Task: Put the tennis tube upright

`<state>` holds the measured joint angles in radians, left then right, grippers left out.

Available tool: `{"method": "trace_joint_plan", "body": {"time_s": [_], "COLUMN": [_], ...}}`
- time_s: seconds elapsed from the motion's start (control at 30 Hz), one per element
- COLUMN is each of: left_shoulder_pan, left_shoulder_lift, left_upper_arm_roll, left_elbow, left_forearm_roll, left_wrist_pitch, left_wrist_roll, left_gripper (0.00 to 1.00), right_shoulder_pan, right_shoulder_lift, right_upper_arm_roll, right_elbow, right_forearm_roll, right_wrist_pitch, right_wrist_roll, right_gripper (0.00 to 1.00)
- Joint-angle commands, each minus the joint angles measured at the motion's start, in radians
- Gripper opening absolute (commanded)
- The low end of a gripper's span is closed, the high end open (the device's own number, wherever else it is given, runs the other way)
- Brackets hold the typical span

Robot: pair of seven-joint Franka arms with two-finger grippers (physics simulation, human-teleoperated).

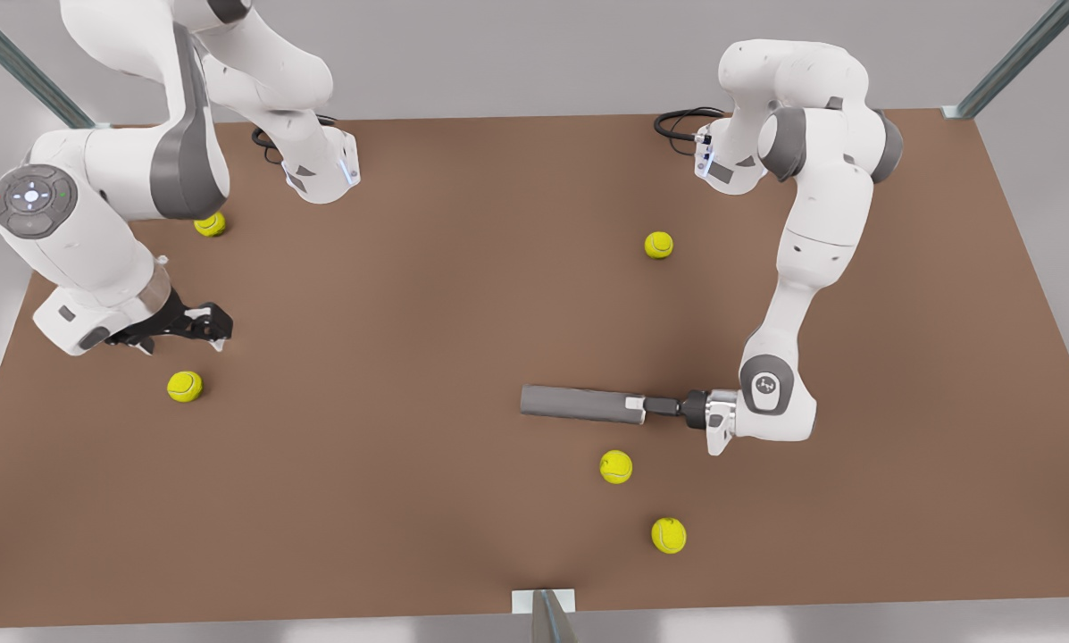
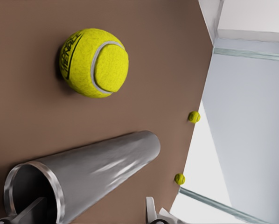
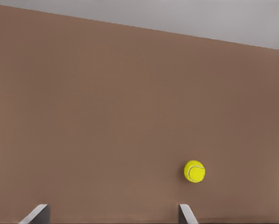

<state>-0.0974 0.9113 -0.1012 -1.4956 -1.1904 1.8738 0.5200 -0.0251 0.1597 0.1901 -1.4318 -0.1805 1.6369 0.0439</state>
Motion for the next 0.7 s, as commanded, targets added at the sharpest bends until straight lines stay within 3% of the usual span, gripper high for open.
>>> {"method": "trace_joint_plan", "body": {"time_s": [0.0, 0.3, 0.37, 0.4, 0.67], "left_shoulder_pan": [-0.001, -0.002, -0.002, -0.002, 0.001], "left_shoulder_lift": [0.003, 0.021, 0.021, 0.021, 0.02], "left_upper_arm_roll": [0.0, -0.052, -0.052, -0.052, -0.052], "left_elbow": [0.0, 0.002, 0.002, 0.002, 0.008], "left_forearm_roll": [-0.014, -0.017, -0.015, -0.014, -0.008], "left_wrist_pitch": [0.005, 0.077, 0.077, 0.077, 0.065], "left_wrist_roll": [0.0, -0.002, -0.006, -0.006, -0.011], "left_gripper": [1.0, 1.0, 0.71, 0.64, 0.51], "right_shoulder_pan": [0.004, -0.022, -0.025, -0.03, -0.015], "right_shoulder_lift": [0.0, -0.002, -0.002, 0.0, 0.008], "right_upper_arm_roll": [0.0, -0.008, -0.009, -0.009, -0.004], "right_elbow": [0.001, 0.051, 0.054, 0.054, 0.057], "right_forearm_roll": [-0.001, 0.001, -0.002, -0.017, -0.047], "right_wrist_pitch": [0.0, -0.018, -0.037, -0.037, -0.029], "right_wrist_roll": [-0.001, 0.002, 0.001, -0.002, 0.001], "right_gripper": [1.0, 1.0, 1.0, 1.0, 1.0]}}
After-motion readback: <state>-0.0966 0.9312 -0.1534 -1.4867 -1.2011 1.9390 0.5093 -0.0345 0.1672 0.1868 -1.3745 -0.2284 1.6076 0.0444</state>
